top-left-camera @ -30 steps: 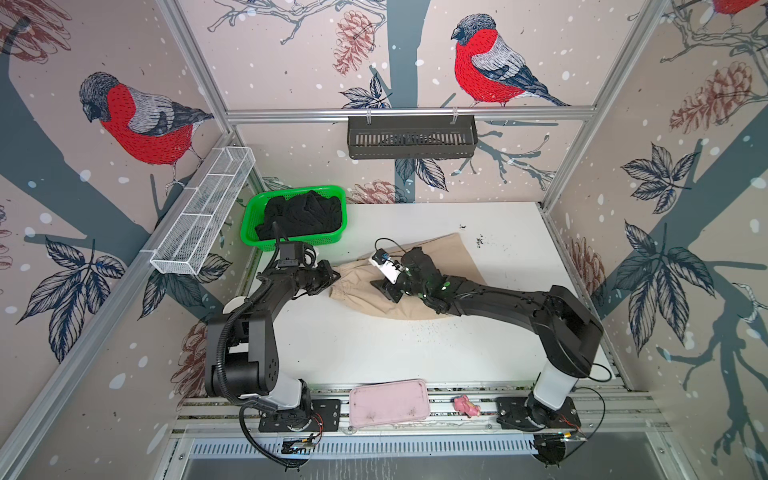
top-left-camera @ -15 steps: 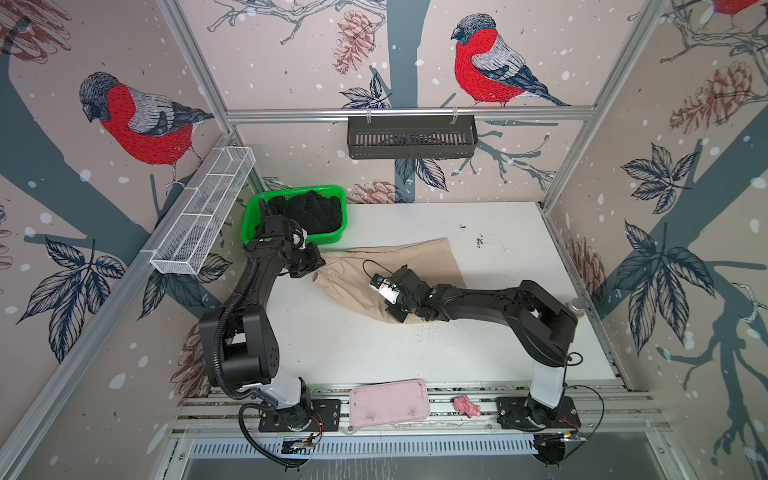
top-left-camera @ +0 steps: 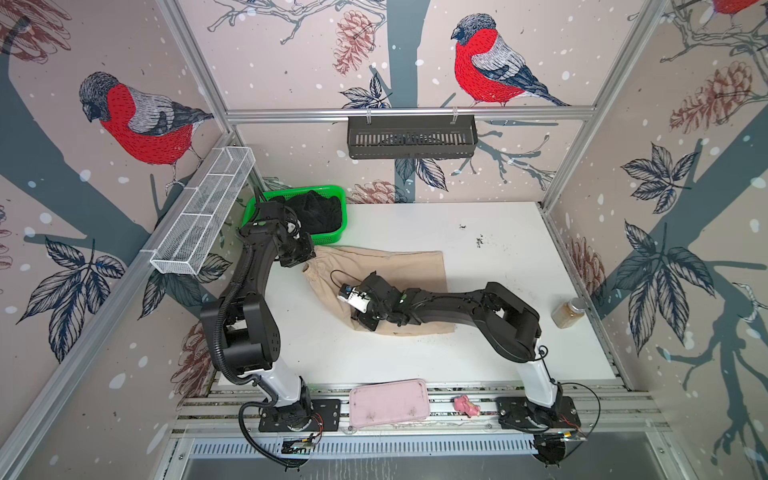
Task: Fold and stack the shorts
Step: 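Fold the waistband end over toward the leg hems with the right gripper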
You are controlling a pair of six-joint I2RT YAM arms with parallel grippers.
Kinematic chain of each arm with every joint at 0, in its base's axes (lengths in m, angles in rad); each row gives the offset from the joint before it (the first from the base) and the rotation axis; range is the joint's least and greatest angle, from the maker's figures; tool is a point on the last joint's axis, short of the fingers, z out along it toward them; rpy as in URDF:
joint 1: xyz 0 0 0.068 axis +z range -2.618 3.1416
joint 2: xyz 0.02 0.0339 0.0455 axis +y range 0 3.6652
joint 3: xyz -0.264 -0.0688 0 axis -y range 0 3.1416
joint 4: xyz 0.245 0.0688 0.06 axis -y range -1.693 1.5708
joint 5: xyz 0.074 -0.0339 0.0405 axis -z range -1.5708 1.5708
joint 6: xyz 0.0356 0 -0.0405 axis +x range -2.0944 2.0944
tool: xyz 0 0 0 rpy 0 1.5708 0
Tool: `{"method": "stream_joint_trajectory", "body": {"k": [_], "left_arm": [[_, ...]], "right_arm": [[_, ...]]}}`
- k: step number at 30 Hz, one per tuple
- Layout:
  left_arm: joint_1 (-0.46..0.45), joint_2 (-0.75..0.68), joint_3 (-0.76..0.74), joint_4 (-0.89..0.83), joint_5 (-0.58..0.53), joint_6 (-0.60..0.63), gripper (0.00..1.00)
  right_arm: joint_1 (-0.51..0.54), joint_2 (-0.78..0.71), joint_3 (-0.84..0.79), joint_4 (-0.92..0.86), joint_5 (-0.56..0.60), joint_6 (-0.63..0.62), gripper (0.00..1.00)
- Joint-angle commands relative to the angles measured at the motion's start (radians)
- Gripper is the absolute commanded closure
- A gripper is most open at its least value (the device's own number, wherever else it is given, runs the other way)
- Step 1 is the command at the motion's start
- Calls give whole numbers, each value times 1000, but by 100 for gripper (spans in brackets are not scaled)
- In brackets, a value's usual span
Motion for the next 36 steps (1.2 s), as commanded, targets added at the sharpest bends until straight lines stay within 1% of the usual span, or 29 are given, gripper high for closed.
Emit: {"method": "stream_joint_trajectory", "body": {"k": [1, 2, 3, 5, 7, 10, 13, 15, 17, 21, 24, 25, 26, 27, 29, 30, 33, 35, 36], "left_arm": [[3, 6, 46, -64, -22, 37, 100], [3, 7, 57, -71, -28, 38, 100], [3, 9, 66, -77, -33, 39, 100], [3, 14, 78, -84, -39, 45, 100], [3, 25, 90, -88, -43, 45, 100], [3, 33, 98, -82, -33, 44, 100], [3, 33, 108, -74, -35, 43, 100], [3, 39, 133, -84, -43, 48, 100], [3, 44, 158, -88, -50, 46, 100], [3, 52, 184, -88, -19, 40, 100], [2, 46, 189, -96, -20, 39, 100], [1, 38, 185, -96, -18, 36, 100], [-1, 33, 182, -97, -16, 37, 100], [-8, 28, 181, -101, -16, 35, 100], [-27, 23, 184, -114, -37, 32, 100], [-46, 22, 188, -123, -61, 27, 100], [-117, 17, 195, -147, -124, 11, 100], [-145, 17, 194, -150, -118, -7, 100], [-155, 18, 197, -152, -116, -18, 100]], "right_arm": [[-49, -92, -73, 96, -61, 77, 64], [-54, -118, -101, 100, -45, 63, 66], [-47, -135, -124, 92, -1, 32, 70], [-26, -128, -127, 54, 32, -18, 78], [1, -87, -96, 5, 28, -47, 85], [38, -26, -64, -8, 25, -75, 94], [62, 35, -14, -39, 29, -97, 97], [72, 66, 14, -65, 42, -110, 97], [78, 93, 32, -72, 29, -119, 97], [92, 159, 109, -105, 25, -135, 98], [86, 175, 147, -109, 10, -113, 96], [79, 156, 136, -87, -1, -94, 87], [71, 130, 118, -60, -16, -72, 76], [56, 97, 90, -24, -39, -44, 71], [21, 16, 29, 36, -82, 19, 67], [2, -32, -13, 68, -94, 51, 64], [-69, -182, -168, 149, -111, 135, 61], [-109, -286, -279, 179, -94, 173, 61], [-122, -335, -336, 177, -77, 183, 64]]}}
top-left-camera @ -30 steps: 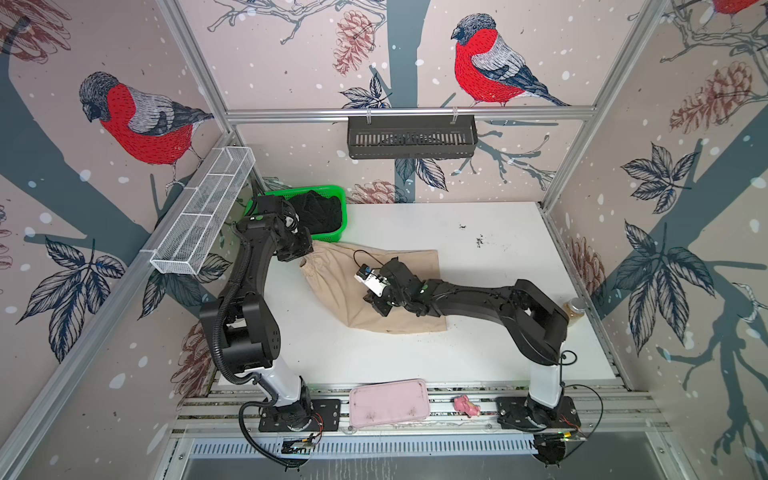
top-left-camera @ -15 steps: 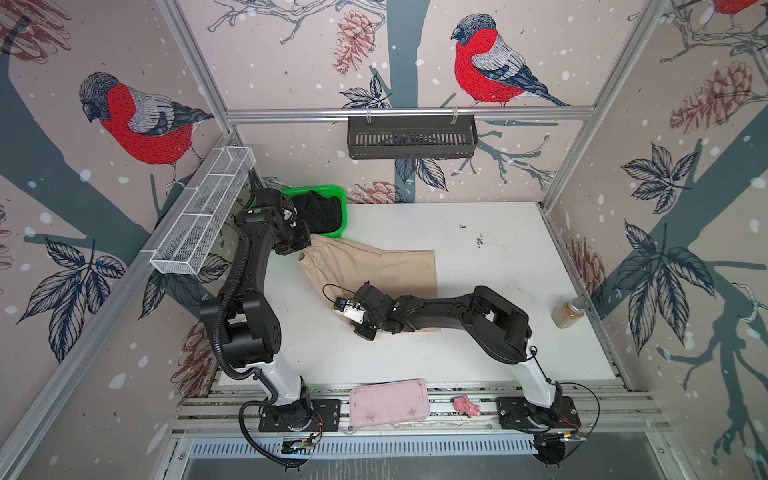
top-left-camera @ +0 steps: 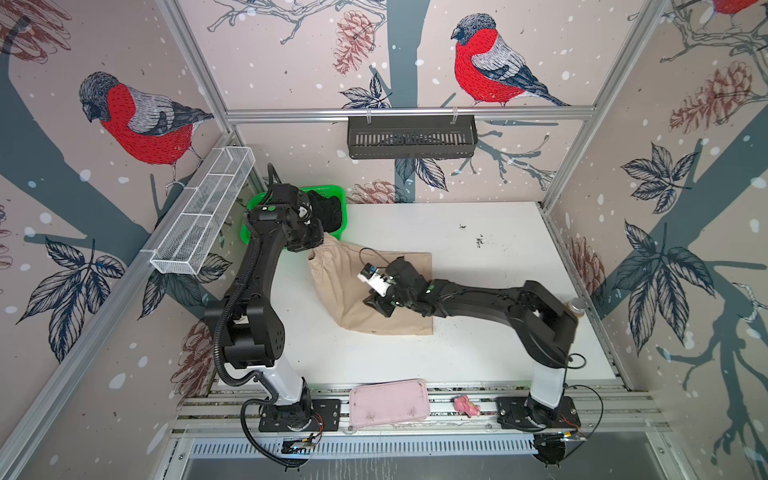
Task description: Fold and stack the shorts
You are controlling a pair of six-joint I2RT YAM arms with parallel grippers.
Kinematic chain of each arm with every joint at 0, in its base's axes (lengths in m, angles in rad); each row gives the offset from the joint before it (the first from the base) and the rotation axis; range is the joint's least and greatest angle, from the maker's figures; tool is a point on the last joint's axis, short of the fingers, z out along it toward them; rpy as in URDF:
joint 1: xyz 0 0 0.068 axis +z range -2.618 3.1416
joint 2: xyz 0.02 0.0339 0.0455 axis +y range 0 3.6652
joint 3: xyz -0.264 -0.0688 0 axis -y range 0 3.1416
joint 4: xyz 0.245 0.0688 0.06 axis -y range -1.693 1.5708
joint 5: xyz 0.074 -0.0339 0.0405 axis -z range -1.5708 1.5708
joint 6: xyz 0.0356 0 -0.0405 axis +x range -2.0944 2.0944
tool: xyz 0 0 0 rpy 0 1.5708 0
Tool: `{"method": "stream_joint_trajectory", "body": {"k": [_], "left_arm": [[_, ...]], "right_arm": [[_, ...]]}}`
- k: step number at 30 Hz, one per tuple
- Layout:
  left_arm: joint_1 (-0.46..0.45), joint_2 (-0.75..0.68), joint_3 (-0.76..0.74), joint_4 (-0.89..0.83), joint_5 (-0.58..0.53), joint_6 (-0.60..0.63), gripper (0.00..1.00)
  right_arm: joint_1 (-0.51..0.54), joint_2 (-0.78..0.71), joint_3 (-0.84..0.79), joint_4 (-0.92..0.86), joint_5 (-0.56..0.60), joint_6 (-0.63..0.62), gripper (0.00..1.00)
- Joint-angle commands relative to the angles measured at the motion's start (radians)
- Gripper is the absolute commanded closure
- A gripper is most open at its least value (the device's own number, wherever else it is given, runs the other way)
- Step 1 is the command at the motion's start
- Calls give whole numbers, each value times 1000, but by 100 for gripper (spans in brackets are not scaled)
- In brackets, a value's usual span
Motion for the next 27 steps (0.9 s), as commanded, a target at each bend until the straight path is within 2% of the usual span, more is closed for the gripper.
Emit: {"method": "stream_joint_trajectory", "body": {"k": [1, 4, 6, 8, 13, 17, 27], "left_arm": [[-27, -6, 16, -41, -36, -43, 100], [-55, -4, 39, -42, -42, -70, 100], [-71, -1, 52, -35, -8, -89, 100], [-98, 0, 65, -25, 13, -106, 100], [-194, 14, 88, -36, -51, -142, 100], [-228, 5, 61, -11, -65, -173, 100], [-336, 18, 73, 47, -120, -244, 100]], "right_arm": [[-24, -121, -138, 35, 31, 96, 67], [10, -216, -265, -45, 197, 78, 77], [23, -258, -342, -71, 225, 96, 82], [35, -304, -423, -52, 230, 130, 86], [54, -350, -548, -10, 274, 191, 92], [66, -334, -591, 16, 293, 221, 96], [141, -271, -639, 119, 288, 276, 97]]}}
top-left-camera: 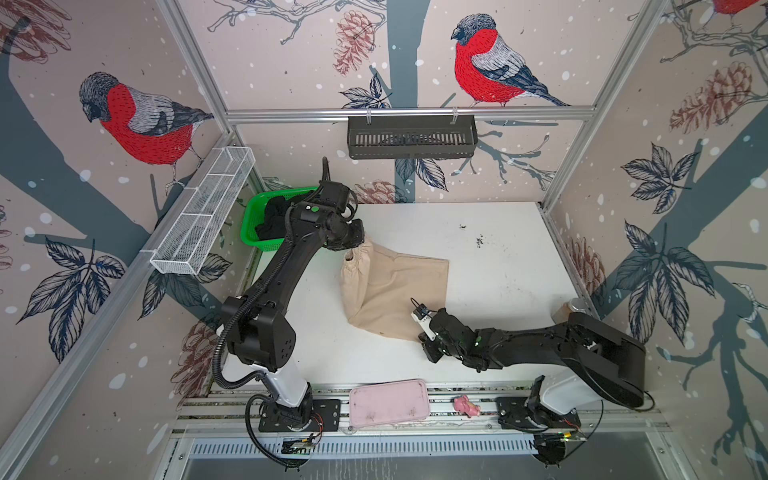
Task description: Fold and stack the shorts
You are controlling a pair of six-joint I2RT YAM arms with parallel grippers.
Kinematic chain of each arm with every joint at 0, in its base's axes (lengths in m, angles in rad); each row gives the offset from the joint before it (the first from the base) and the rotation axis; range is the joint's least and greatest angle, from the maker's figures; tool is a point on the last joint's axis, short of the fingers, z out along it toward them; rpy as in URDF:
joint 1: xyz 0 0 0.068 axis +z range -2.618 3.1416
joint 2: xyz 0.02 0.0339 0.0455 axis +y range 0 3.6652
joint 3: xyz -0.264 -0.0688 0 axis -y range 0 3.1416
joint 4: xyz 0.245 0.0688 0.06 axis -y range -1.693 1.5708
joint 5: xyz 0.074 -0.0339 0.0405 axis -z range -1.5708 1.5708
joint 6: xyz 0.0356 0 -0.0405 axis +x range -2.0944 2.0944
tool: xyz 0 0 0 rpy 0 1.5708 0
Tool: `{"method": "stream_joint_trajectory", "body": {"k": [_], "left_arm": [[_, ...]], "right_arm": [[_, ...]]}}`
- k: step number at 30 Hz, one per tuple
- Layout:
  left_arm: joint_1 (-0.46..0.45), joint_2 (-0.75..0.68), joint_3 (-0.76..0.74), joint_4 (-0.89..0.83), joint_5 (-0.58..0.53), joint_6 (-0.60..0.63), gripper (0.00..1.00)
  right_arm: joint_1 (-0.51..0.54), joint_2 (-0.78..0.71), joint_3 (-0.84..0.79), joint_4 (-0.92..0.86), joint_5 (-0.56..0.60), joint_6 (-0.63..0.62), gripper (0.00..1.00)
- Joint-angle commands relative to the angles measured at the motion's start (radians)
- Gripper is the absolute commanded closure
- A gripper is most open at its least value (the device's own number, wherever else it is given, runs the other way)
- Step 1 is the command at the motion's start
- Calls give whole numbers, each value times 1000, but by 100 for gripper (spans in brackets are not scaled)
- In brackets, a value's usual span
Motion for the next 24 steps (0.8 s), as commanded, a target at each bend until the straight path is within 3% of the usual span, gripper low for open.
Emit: {"method": "stream_joint_trajectory", "body": {"k": [1, 7, 16, 24], "left_arm": [[-36, 17, 21, 29, -25, -44, 100], [-123, 40, -2, 51, -45, -84, 100], [-235, 45, -103, 142, -57, -134, 100], [-327, 12, -247, 370, -3, -188, 100]], "right_arm": [[26, 29, -2, -21, -4, 36, 97], [54, 54, 9, -3, -1, 54, 97], [67, 45, 12, -9, 12, 67, 88], [71, 75, 31, 4, -9, 67, 85]]}}
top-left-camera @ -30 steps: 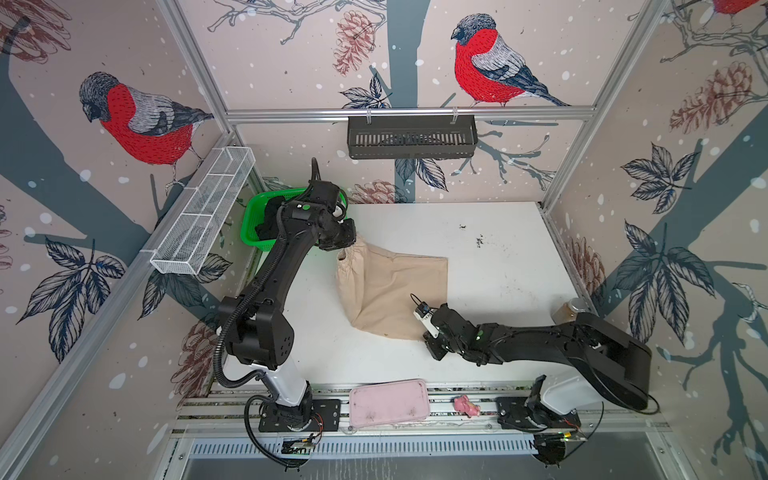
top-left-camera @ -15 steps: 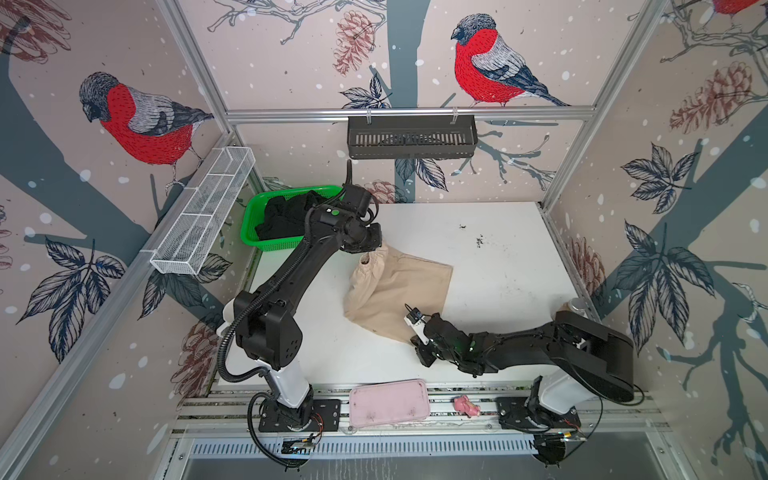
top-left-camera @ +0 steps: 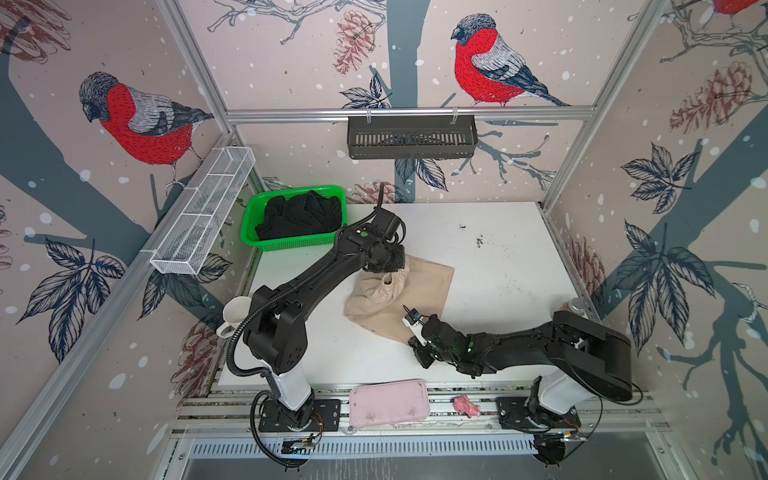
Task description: Fold and stack the shorts
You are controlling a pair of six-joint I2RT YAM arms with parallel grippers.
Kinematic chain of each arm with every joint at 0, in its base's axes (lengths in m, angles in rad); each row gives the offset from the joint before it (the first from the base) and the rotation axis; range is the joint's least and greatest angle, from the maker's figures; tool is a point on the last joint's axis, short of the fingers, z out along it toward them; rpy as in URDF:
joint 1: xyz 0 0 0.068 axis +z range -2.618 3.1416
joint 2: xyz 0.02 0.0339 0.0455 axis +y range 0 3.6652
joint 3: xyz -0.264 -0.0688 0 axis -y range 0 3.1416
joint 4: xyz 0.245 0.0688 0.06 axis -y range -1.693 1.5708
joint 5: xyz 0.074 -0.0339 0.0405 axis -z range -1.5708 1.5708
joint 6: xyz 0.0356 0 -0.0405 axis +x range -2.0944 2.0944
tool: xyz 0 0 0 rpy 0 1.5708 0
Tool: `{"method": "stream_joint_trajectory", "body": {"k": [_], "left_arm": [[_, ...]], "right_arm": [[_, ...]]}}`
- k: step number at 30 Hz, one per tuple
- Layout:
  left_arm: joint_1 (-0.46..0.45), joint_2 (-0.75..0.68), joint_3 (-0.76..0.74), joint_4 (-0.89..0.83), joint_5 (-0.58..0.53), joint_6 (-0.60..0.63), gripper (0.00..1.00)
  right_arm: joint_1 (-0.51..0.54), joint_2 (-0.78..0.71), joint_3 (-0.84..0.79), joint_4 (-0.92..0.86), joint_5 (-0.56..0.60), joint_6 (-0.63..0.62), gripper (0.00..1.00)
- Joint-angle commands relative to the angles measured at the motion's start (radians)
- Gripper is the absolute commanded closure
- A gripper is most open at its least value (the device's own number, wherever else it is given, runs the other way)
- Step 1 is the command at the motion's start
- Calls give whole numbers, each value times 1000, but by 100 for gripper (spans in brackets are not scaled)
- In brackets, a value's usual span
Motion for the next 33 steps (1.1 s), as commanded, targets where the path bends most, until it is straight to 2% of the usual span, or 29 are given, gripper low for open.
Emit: {"method": "stream_joint_trajectory", "body": {"k": [1, 5, 9, 11, 13, 14, 17, 20, 24, 25, 29, 33], "left_arm": [[-31, -17, -38, 142, 24, -36, 100], [-59, -11, -97, 217, 53, -35, 100], [-77, 11, -144, 268, 84, -38, 100], [-85, 22, -144, 260, 83, -21, 96], [-91, 28, -134, 245, 88, 2, 88], [-92, 27, -129, 241, 97, 14, 79], [-95, 26, -100, 229, 125, 40, 41], [-100, 24, -75, 228, 152, 63, 34], [-100, 35, -26, 218, 215, 80, 13], [-100, 37, -3, 201, 209, 88, 4], [-80, 32, 101, 68, 89, 117, 3], [7, -23, 78, 4, 0, 121, 3]], "right_arm": [[6, 17, 6, -66, -15, 13, 84], [5, 17, 8, -69, -14, 5, 80], [2, -18, 7, -82, -21, 0, 68], [0, -59, 2, -90, -22, 4, 62], [-7, -114, -9, -97, -37, 9, 53], [-11, -156, -19, -99, -44, 15, 48], [-39, -309, -56, -118, -75, 38, 46], [-93, -492, -93, -173, -98, 67, 46], [-227, -702, -124, -273, -103, 110, 45], [-263, -746, -134, -285, -99, 122, 45], [-427, -804, -104, -351, -182, 162, 42], [-443, -705, -11, -427, -142, 135, 39]]}}
